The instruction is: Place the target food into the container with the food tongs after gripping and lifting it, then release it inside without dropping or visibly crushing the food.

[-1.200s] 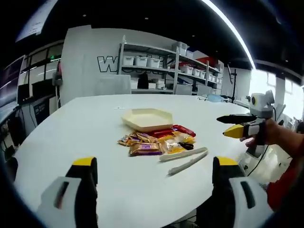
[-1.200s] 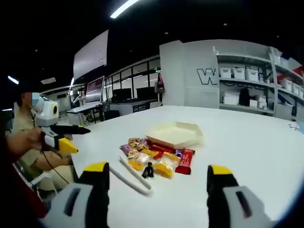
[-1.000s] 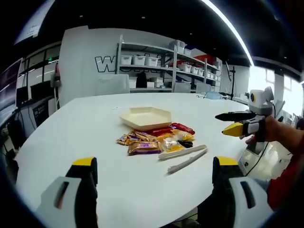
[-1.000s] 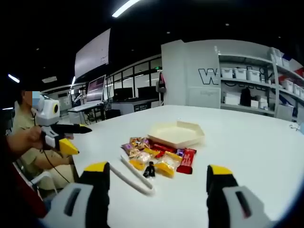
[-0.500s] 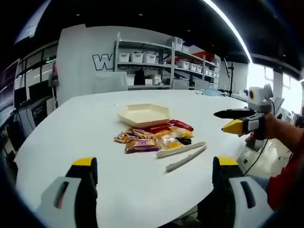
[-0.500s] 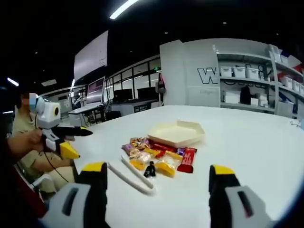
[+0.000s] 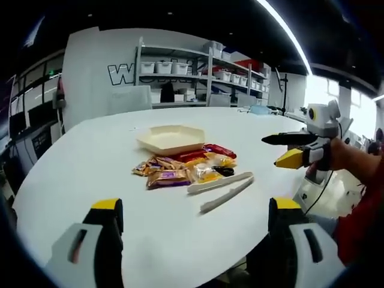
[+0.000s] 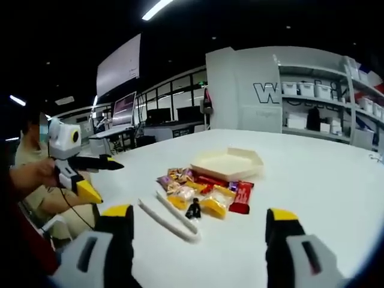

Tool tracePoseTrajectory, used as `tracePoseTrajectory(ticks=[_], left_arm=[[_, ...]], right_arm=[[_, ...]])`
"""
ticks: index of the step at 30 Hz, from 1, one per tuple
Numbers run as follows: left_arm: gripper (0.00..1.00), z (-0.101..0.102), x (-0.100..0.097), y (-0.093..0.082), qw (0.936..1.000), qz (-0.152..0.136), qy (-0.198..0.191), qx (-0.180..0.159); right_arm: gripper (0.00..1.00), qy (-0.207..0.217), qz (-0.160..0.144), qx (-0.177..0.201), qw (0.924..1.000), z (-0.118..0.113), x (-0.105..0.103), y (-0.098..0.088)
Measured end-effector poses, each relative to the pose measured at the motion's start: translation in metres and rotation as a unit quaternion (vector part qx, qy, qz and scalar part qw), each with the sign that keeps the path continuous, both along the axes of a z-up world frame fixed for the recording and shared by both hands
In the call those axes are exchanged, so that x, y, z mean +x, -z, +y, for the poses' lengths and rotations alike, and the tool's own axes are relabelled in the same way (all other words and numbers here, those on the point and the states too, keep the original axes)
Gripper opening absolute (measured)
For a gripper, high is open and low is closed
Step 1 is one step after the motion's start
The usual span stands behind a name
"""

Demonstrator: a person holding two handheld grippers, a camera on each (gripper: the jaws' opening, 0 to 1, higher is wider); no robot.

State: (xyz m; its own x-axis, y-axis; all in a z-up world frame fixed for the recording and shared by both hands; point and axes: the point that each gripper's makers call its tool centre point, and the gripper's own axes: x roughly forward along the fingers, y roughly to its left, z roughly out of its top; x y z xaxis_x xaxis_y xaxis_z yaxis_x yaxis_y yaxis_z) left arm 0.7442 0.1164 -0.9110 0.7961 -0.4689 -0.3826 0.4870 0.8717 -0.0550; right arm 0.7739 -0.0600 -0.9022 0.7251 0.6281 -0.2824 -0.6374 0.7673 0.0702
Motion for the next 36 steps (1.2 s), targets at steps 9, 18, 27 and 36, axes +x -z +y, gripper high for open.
tracePoseTrajectory(ticks=[9,18,27,36], left_arm=[[0.99,-0.001,0.007,0.000,0.9997,-0.001,-0.005,-0.025],[0.99,-0.012,0.011,0.015,0.9998,0.006,0.017,-0.011],[0.96,-0.020,0.015,0.024,0.9989,0.016,0.034,-0.026],[0.89,-0.025,0.018,0.029,0.9986,0.007,0.047,-0.024]], right_arm=[[0.93,-0.009,0.006,-0.016,0.9998,0.008,0.000,0.014],[0.88,-0.012,0.015,-0.021,0.9996,0.011,0.001,0.024],[0.73,-0.018,0.030,0.013,0.9993,0.015,0.001,0.029],[0.66,-0.034,0.042,0.005,0.9985,0.023,-0.003,0.039]])
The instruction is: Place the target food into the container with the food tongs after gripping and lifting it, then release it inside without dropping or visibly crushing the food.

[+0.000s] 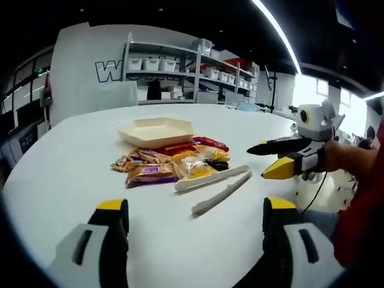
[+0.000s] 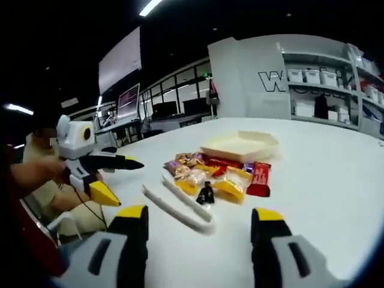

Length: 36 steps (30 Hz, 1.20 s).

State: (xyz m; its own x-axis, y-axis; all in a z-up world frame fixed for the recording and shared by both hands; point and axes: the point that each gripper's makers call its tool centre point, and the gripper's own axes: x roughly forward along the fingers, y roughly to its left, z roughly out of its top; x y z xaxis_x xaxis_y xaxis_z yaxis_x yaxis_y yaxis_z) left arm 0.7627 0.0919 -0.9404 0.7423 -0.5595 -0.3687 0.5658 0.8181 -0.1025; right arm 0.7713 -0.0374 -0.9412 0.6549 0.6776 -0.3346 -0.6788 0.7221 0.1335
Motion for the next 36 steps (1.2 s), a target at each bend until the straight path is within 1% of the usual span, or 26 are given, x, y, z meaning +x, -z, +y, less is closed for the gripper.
tracePoseTrajectory(ticks=[3,6,10,13,14,16,17,18,23,26,29,31,34,36], left_arm=[[0.89,0.001,0.002,0.002,0.9999,0.005,-0.006,-0.012],[0.87,0.000,0.002,0.006,0.9998,0.014,-0.005,-0.016],[0.78,-0.001,0.000,0.011,0.9997,0.024,0.006,-0.006],[0.79,0.000,0.002,0.012,0.9998,0.019,0.001,-0.011],[0.77,0.000,0.002,0.013,0.9998,0.020,0.001,-0.009],[0.70,-0.001,0.001,0.016,0.9997,0.024,0.007,-0.002],[0.68,-0.002,0.000,0.018,0.9996,0.025,0.009,0.003],[0.67,-0.002,0.001,0.017,0.9998,0.019,0.009,0.005],[0.65,-0.003,0.003,0.017,0.9998,0.018,0.009,0.003],[0.62,-0.004,0.003,0.017,0.9998,0.016,0.011,0.005],[0.62,-0.005,0.004,0.017,0.9998,0.015,0.012,0.001],[0.61,-0.004,0.004,0.017,0.9998,0.015,0.011,-0.001],[0.61,-0.004,0.005,0.018,0.9998,0.010,0.013,0.008],[0.59,-0.004,0.005,0.018,0.9998,0.010,0.014,0.010]], right_arm=[[0.61,-0.010,0.006,-0.014,0.9998,0.003,-0.002,0.006],[0.60,-0.013,0.006,-0.016,0.9998,0.006,-0.001,0.009],[0.55,-0.017,0.008,-0.019,0.9996,0.007,-0.002,0.010],[0.52,-0.020,0.012,-0.018,0.9996,0.008,-0.002,0.011],[0.51,-0.021,0.013,-0.015,0.9996,0.008,-0.002,0.011],[0.49,-0.025,0.017,-0.010,0.9995,0.009,-0.004,0.012],[0.48,-0.027,0.018,-0.011,0.9994,0.010,-0.004,0.012],[0.48,-0.031,0.019,-0.014,0.9992,0.011,-0.005,0.014],[0.45,-0.038,0.018,-0.021,0.9989,0.013,-0.006,0.017],[0.42,-0.043,0.024,-0.025,0.9985,0.015,-0.008,0.018],[0.40,-0.045,0.030,-0.015,0.9984,0.017,-0.008,0.017],[0.39,-0.043,0.028,-0.020,0.9985,0.016,-0.008,0.018],[0.38,-0.043,0.027,-0.022,0.9985,0.016,-0.007,0.018],[0.35,-0.040,0.028,-0.020,0.9986,0.015,-0.007,0.018]])
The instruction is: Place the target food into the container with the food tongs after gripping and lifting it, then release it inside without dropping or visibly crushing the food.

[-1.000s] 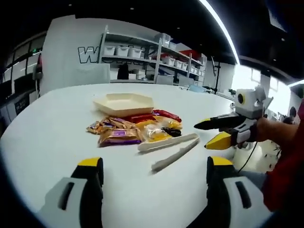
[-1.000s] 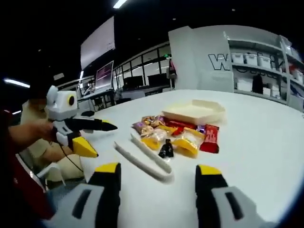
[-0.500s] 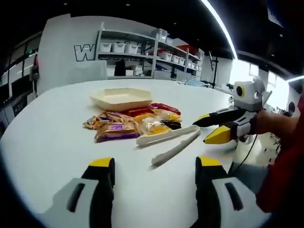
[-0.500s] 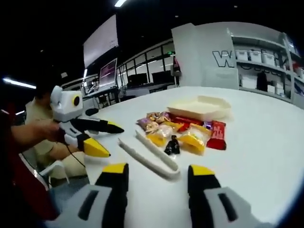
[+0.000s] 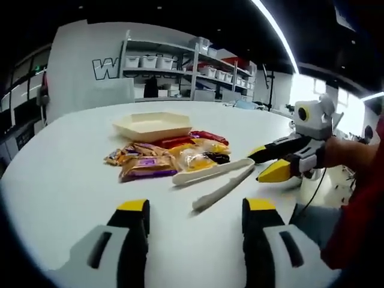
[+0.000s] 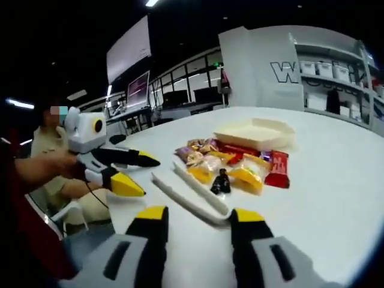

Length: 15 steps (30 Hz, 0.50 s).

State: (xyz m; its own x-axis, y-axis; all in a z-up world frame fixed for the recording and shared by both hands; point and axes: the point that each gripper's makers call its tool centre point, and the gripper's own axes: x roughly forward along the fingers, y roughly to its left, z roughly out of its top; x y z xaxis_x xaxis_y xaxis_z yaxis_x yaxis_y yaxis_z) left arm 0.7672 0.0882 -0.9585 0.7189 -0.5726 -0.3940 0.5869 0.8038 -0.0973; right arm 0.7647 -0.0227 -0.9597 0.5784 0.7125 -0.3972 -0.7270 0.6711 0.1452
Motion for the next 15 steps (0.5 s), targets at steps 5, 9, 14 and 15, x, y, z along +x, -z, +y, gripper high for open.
tracePoseTrajectory(ticks=[5,9,14,15], left_arm=[[0.51,-0.002,-0.002,0.000,1.0000,0.000,0.008,-0.004],[0.43,-0.005,-0.004,0.000,0.9998,0.000,0.020,-0.004],[0.38,-0.010,-0.005,0.000,0.9995,-0.002,0.031,0.005],[0.37,-0.011,-0.006,0.001,0.9994,-0.002,0.035,0.006]], right_arm=[[0.21,0.005,0.007,-0.001,1.0000,-0.004,-0.001,0.002],[0.21,0.004,0.004,-0.002,1.0000,-0.003,-0.002,0.001],[0.19,0.002,0.003,-0.008,1.0000,-0.004,-0.003,0.002],[0.18,0.002,0.001,-0.011,0.9999,-0.004,-0.003,0.002]])
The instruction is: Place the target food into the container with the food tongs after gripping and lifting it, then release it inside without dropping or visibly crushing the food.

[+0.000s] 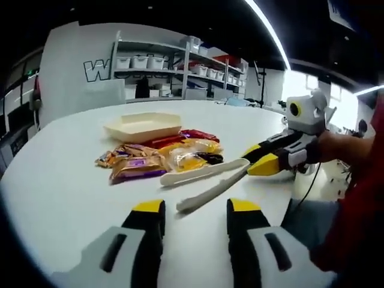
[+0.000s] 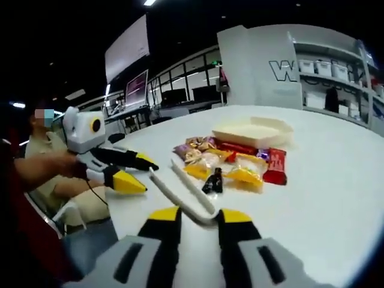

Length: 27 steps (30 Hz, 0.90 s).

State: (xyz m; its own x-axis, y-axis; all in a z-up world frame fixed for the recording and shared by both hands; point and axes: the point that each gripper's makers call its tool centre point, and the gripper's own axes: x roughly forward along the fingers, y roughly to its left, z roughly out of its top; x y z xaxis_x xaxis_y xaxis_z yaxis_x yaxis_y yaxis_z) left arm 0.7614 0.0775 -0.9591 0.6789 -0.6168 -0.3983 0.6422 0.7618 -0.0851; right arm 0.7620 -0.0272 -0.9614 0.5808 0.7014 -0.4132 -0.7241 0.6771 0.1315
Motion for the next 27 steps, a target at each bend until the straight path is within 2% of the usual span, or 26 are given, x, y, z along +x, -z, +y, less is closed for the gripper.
tracePoseTrajectory(ticks=[3,8,17,22,25,27], left_arm=[[0.30,-0.004,-0.001,0.000,0.9999,-0.004,0.013,0.006],[0.29,-0.005,0.000,0.000,0.9999,-0.003,0.012,0.001],[0.16,0.000,0.002,0.002,0.9972,-0.024,0.046,0.054],[0.16,0.000,0.003,0.002,0.9965,-0.026,0.049,0.062],[0.17,-0.002,0.002,0.002,0.9955,-0.038,0.056,0.066],[0.14,-0.003,0.002,0.002,0.9951,-0.040,0.061,0.067]], right_arm=[[0.17,-0.001,-0.007,-0.008,0.9999,0.000,0.000,0.000],[0.14,-0.001,-0.013,-0.017,0.9998,-0.002,0.002,0.001],[0.14,-0.007,-0.038,-0.026,0.9989,-0.003,0.003,-0.009],[0.14,0.000,-0.049,-0.002,0.9988,-0.002,0.005,-0.023],[0.14,0.003,-0.049,0.018,0.9986,-0.002,0.006,-0.030],[0.15,0.003,-0.053,0.025,0.9983,-0.001,0.006,-0.033]])
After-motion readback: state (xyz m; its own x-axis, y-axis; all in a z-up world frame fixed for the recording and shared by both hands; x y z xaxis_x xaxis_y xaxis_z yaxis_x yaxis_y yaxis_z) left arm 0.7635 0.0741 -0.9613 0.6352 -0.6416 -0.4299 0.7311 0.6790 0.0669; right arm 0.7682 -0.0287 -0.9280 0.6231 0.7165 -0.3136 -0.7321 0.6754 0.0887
